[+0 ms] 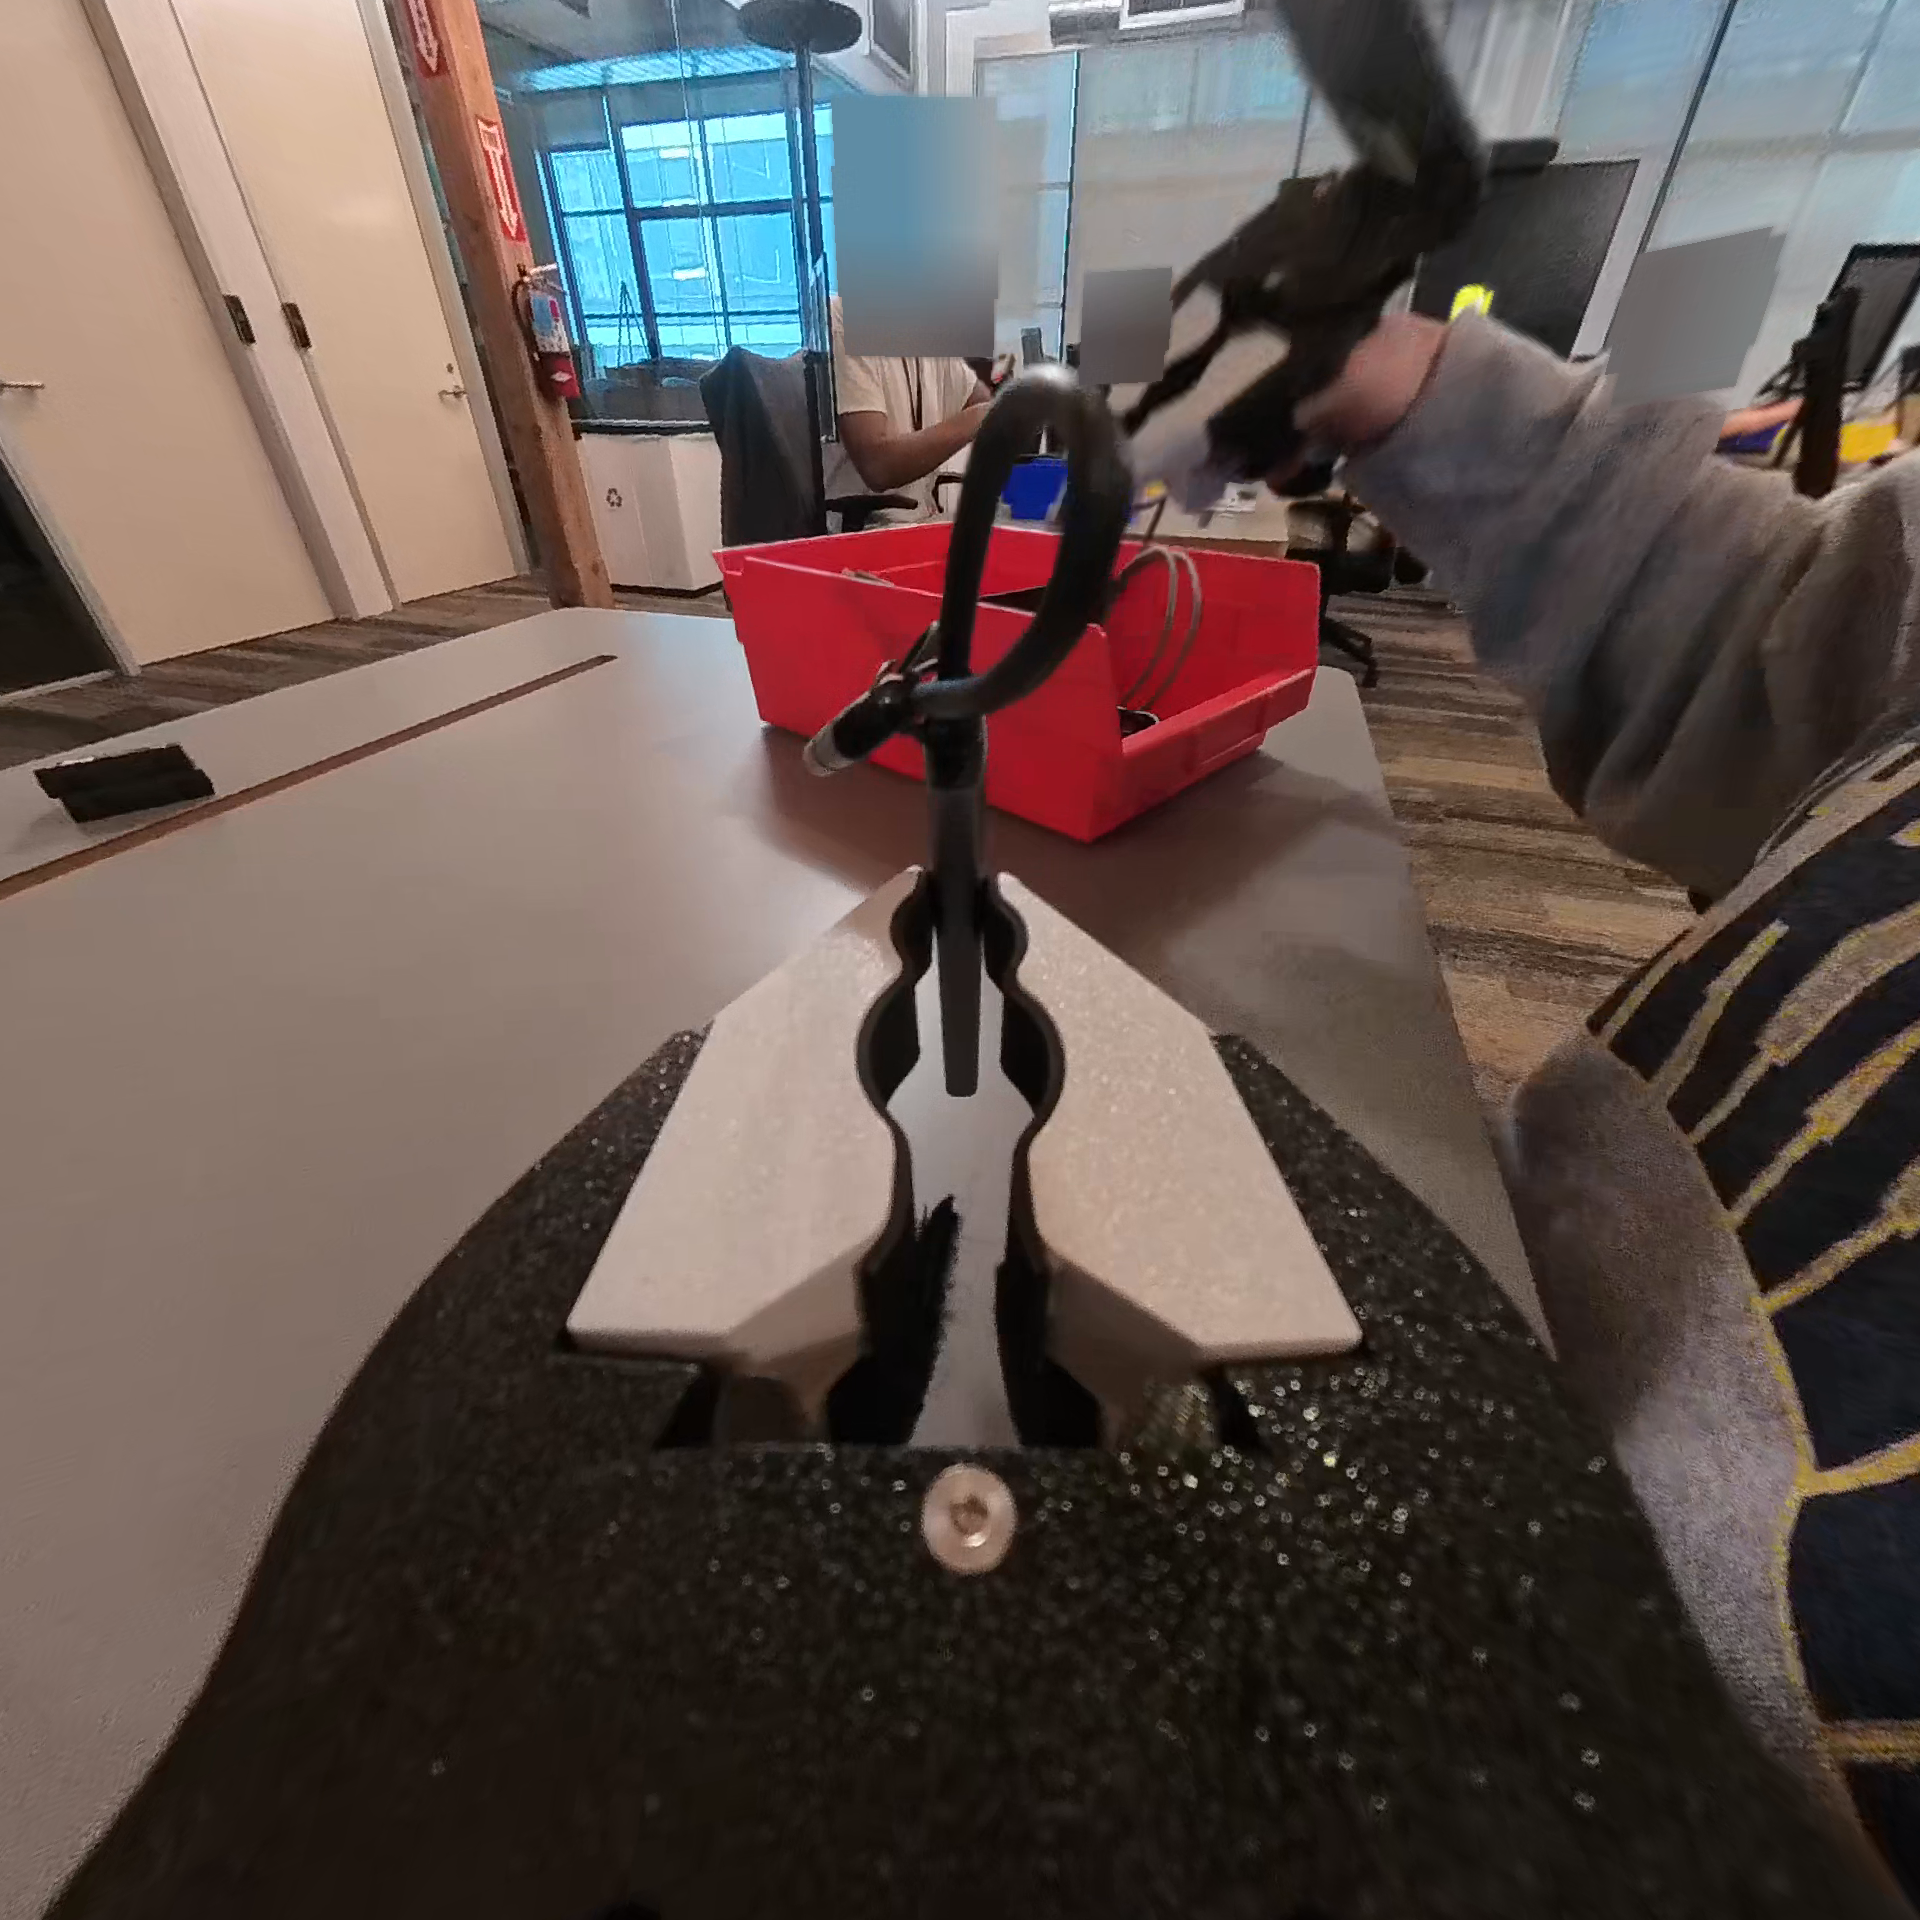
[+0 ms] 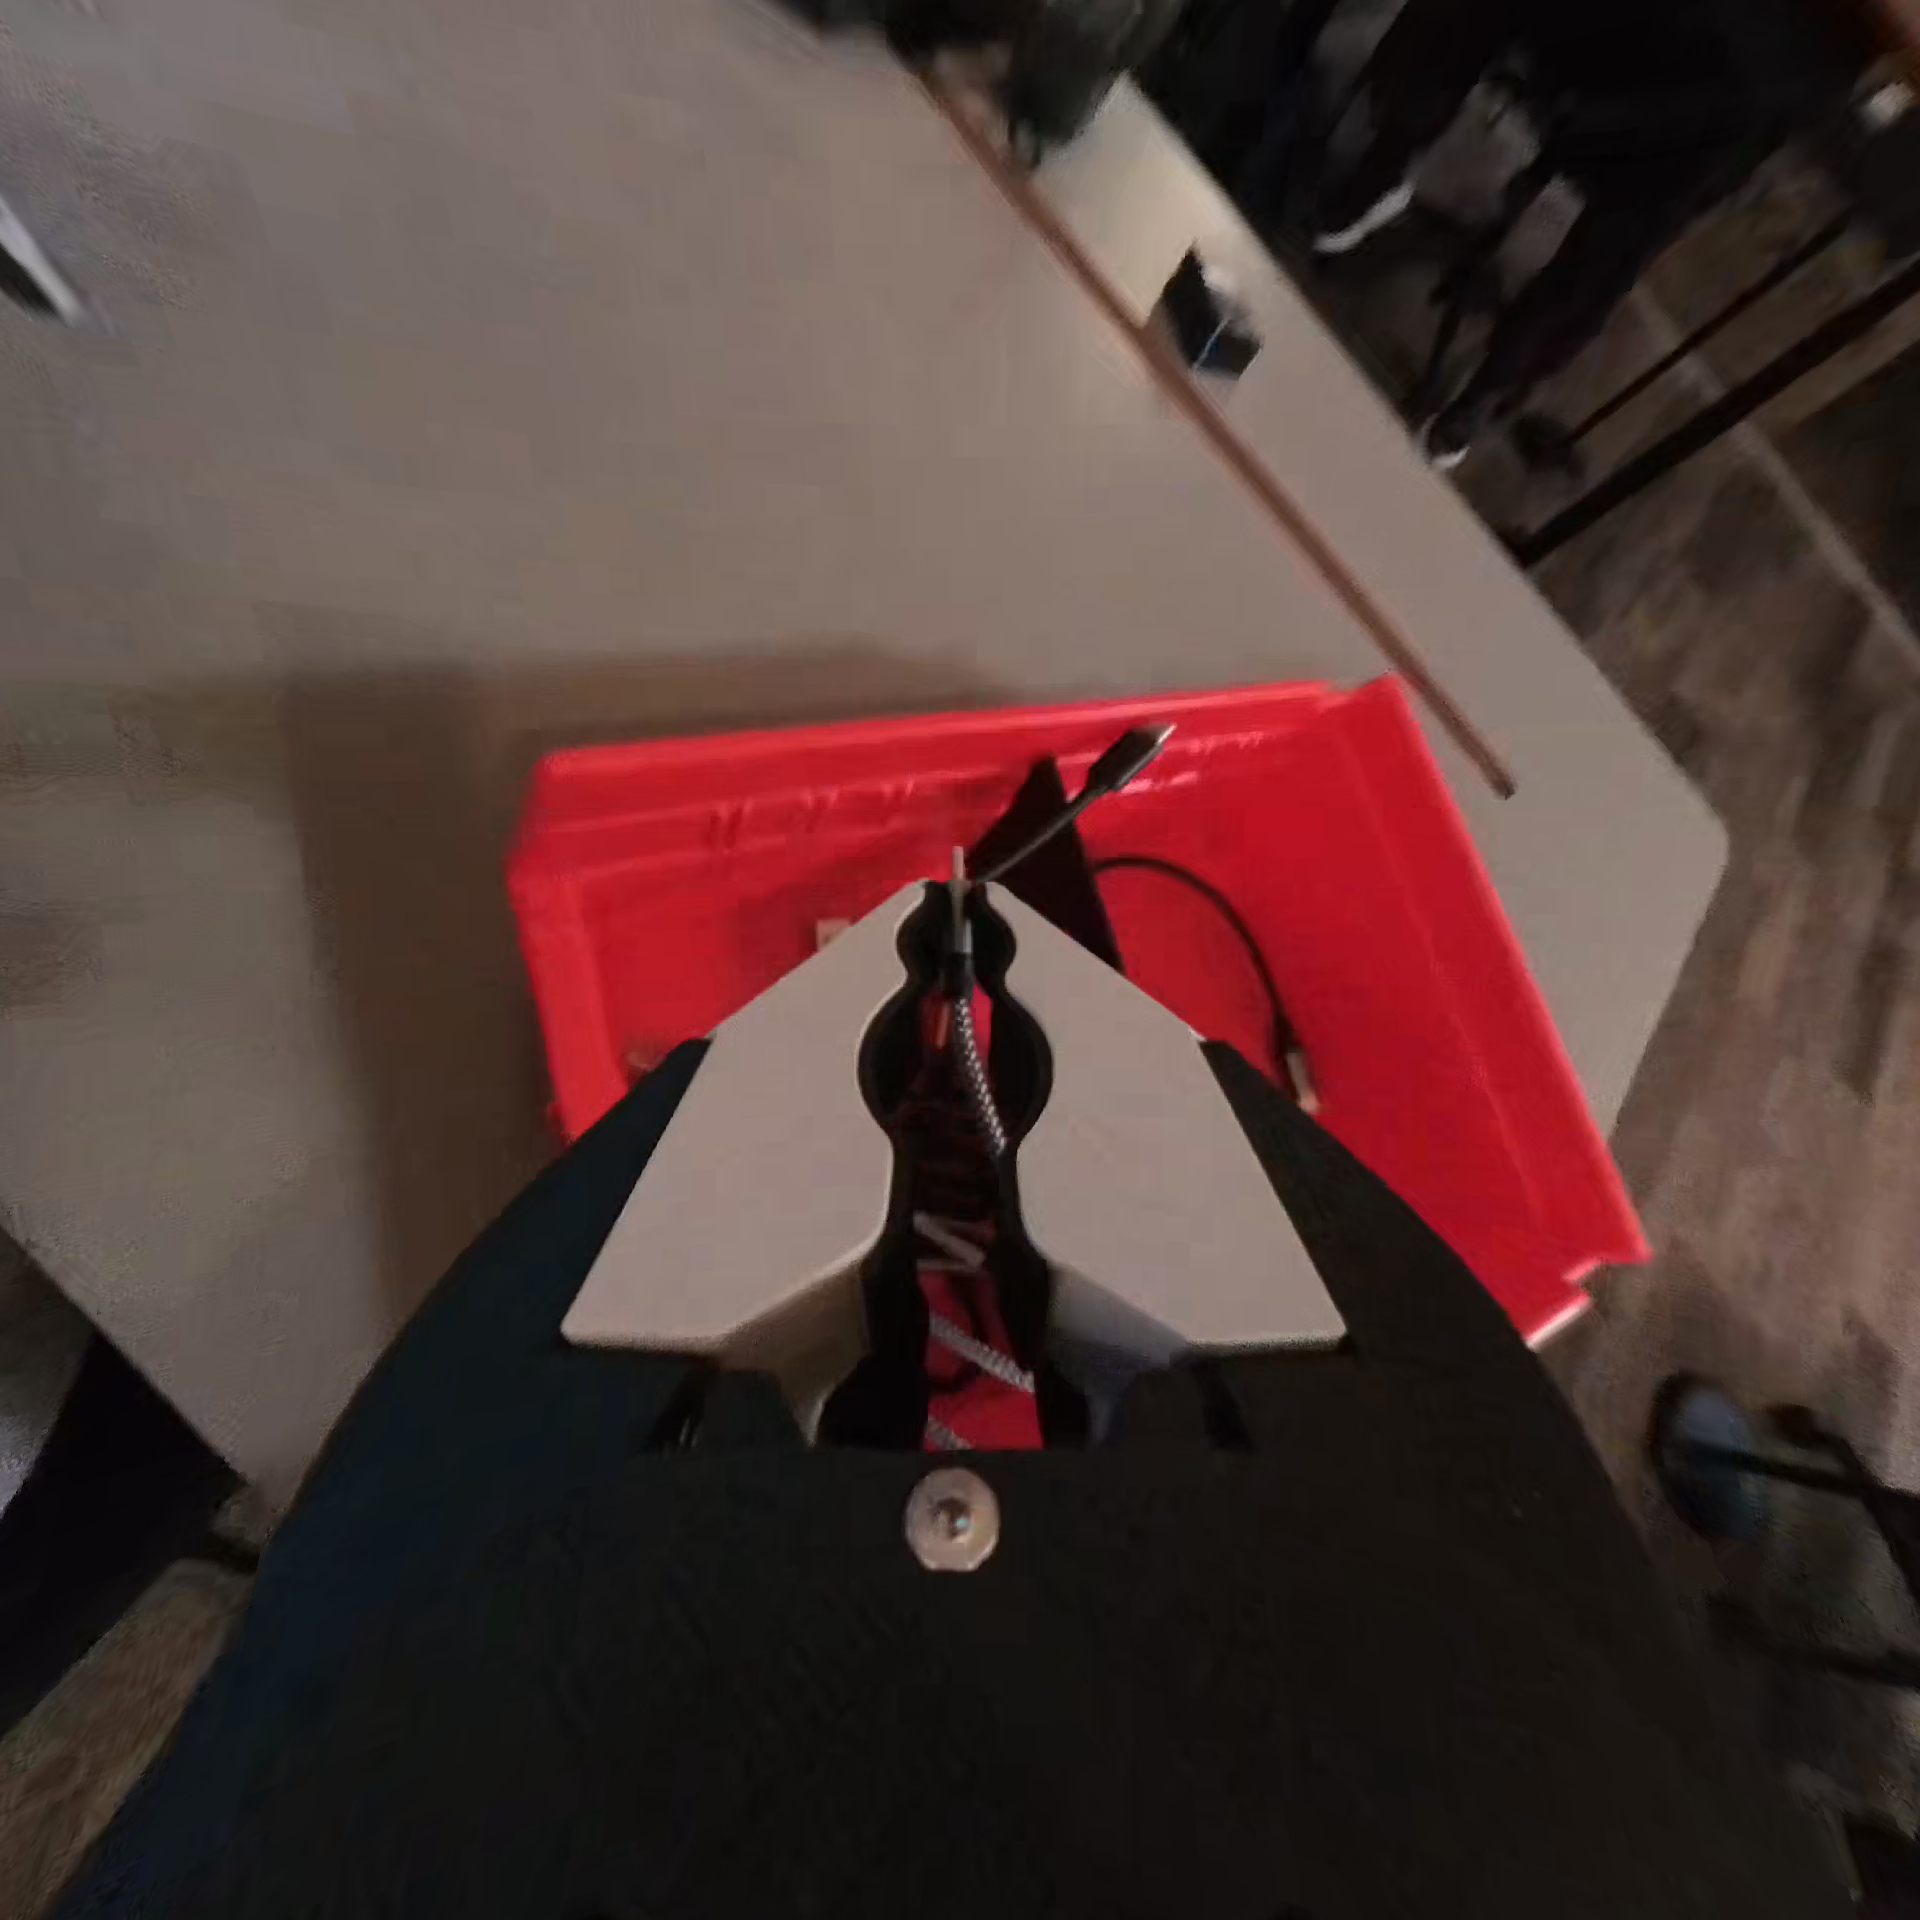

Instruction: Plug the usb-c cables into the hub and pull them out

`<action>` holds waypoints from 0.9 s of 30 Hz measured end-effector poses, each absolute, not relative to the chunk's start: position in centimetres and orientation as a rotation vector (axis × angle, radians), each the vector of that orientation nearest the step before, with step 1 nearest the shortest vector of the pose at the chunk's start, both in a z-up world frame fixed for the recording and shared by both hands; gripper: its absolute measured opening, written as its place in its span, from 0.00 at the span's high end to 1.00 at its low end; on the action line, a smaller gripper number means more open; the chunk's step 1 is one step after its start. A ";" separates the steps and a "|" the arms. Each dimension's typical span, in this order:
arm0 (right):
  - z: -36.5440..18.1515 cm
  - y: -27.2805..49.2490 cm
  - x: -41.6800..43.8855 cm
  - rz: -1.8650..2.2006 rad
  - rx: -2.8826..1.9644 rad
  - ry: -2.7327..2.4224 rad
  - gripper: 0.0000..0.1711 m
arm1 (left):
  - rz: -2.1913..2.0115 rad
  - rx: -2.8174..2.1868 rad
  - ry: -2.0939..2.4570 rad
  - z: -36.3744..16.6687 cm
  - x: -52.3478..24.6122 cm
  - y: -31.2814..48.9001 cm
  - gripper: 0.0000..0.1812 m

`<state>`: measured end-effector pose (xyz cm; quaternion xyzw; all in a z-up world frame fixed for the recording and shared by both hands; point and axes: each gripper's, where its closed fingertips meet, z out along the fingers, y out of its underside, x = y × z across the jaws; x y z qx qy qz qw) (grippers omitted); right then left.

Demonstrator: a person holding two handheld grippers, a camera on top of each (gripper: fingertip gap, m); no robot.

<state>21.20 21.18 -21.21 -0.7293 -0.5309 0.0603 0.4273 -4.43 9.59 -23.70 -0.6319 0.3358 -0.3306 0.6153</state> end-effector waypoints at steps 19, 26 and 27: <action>-20.1 6.8 -3.0 0.909 -1.180 -1.737 0.76 | -0.724 -1.432 1.029 -25.5 -1.2 7.7 0.97; -23.7 5.6 -4.1 0.832 -1.187 -1.990 0.92 | -0.642 -1.459 1.110 -26.8 -0.7 7.7 0.96; -23.5 5.6 -3.9 0.836 -1.182 -1.987 0.93 | -0.644 -1.447 1.090 -26.5 -0.6 7.8 0.96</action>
